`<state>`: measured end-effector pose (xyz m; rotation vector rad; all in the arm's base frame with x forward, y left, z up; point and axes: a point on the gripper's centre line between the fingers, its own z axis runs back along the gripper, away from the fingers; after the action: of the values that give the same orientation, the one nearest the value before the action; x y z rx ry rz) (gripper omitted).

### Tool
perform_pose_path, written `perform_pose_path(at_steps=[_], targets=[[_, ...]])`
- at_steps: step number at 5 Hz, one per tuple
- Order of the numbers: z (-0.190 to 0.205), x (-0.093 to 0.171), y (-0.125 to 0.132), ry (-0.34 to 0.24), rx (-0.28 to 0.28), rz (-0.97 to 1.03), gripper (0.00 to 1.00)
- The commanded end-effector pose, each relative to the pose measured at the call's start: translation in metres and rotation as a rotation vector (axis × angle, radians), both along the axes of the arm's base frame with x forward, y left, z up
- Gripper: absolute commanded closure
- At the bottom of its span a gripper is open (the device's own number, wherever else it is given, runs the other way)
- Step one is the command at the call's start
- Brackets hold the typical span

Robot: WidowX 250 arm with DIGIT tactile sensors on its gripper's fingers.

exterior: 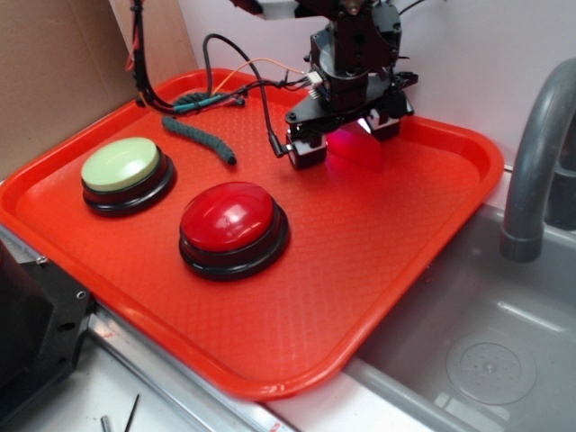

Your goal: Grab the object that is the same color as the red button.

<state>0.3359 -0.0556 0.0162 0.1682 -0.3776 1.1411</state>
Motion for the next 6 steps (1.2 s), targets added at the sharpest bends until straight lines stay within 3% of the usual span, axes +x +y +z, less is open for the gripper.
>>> perform_pose_path(at_steps=[1,3,4,5,6], targets=[[0.011,0.005,0.020,-0.040,0.001,0.011,1.00],[0.068,-0.005,0.016,-0.072,-0.074,-0.273,1.00],[0.111,-0.017,0.017,0.020,-0.231,-0.507,1.00],[0.151,-0.030,0.024,0.112,-0.293,-0.678,1.00],[0.185,-0.044,0.030,0.131,-0.304,-0.767,1.00]])
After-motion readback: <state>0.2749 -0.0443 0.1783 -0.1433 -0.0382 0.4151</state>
